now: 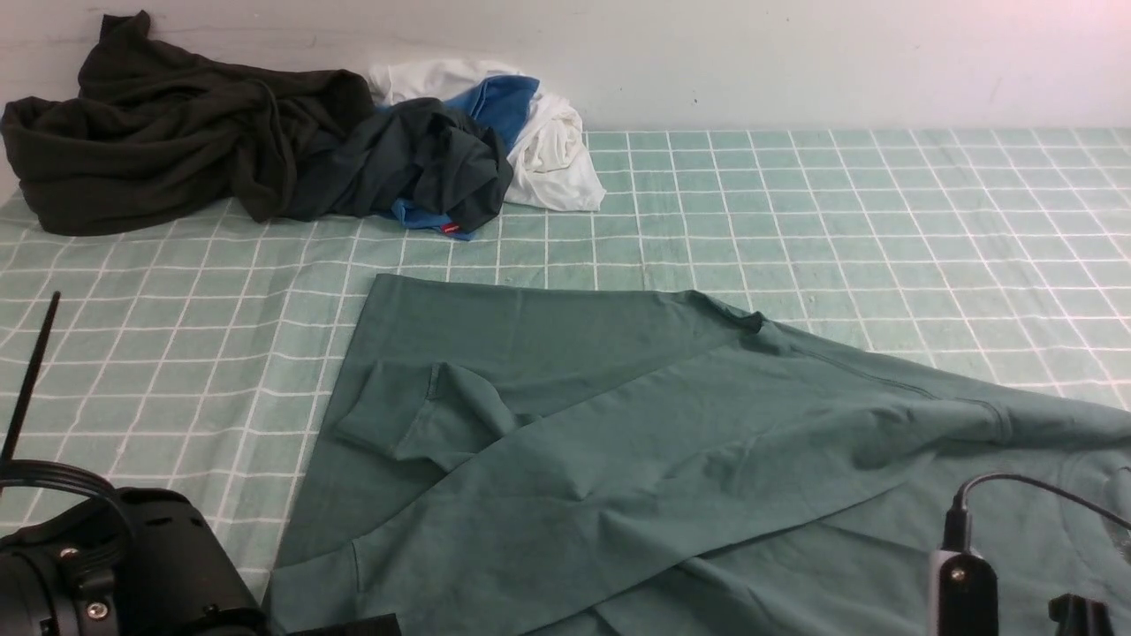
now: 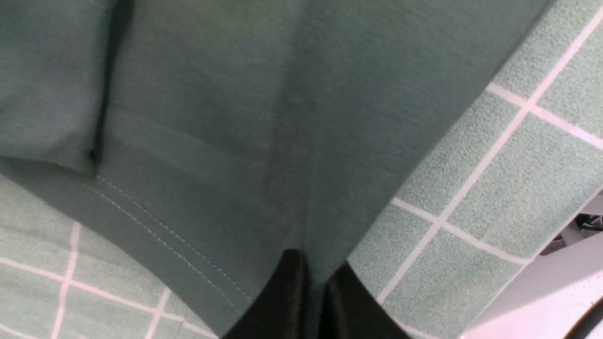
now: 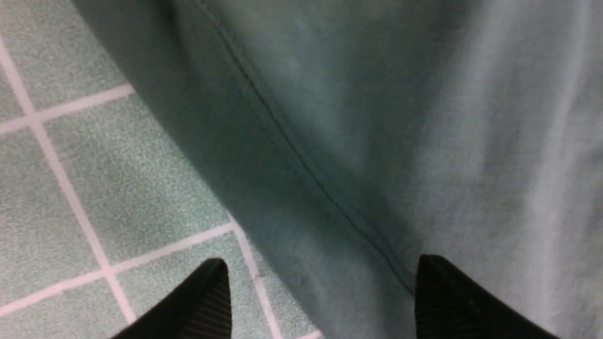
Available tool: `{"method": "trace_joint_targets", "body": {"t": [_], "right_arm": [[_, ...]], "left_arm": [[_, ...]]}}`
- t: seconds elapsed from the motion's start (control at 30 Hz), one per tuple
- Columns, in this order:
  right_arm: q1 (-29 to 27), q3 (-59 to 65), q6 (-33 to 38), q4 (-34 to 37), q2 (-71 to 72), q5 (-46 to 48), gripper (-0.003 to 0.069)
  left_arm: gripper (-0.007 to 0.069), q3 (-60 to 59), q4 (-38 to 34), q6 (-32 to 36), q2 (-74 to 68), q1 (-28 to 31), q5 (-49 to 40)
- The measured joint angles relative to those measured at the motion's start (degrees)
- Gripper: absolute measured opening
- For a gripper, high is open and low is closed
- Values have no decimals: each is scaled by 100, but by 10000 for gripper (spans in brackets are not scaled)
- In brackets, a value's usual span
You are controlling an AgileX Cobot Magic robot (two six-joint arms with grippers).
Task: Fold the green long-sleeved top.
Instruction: Use both arms simultaneously to clamp the lower edge of the clothing fabric
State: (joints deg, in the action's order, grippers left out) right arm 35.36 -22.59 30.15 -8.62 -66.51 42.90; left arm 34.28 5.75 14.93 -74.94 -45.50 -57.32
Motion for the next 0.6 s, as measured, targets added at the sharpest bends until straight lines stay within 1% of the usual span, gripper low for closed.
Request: {"method": "trace_joint_targets", "body": {"t": [0.17,0.33,0.43,0.53,0.6], "right_arm": [[0,0,4,-71,-564,-434,465],[0,-61,7,-104,-714,-378,448],[6,-61,7,-78,-714,-351,401],[18,-62,7,-65,-719,-333,335],[18,-88,7,-87,-719,-322,274]], "left_arm": [[6,-1,0,0,0,0,47],[6,-6,-4,0,0,0,48],[6,-6,-4,0,0,0,53],[6,-6,-4,0,0,0,53],[6,-6,-6,0,0,0,53]]}}
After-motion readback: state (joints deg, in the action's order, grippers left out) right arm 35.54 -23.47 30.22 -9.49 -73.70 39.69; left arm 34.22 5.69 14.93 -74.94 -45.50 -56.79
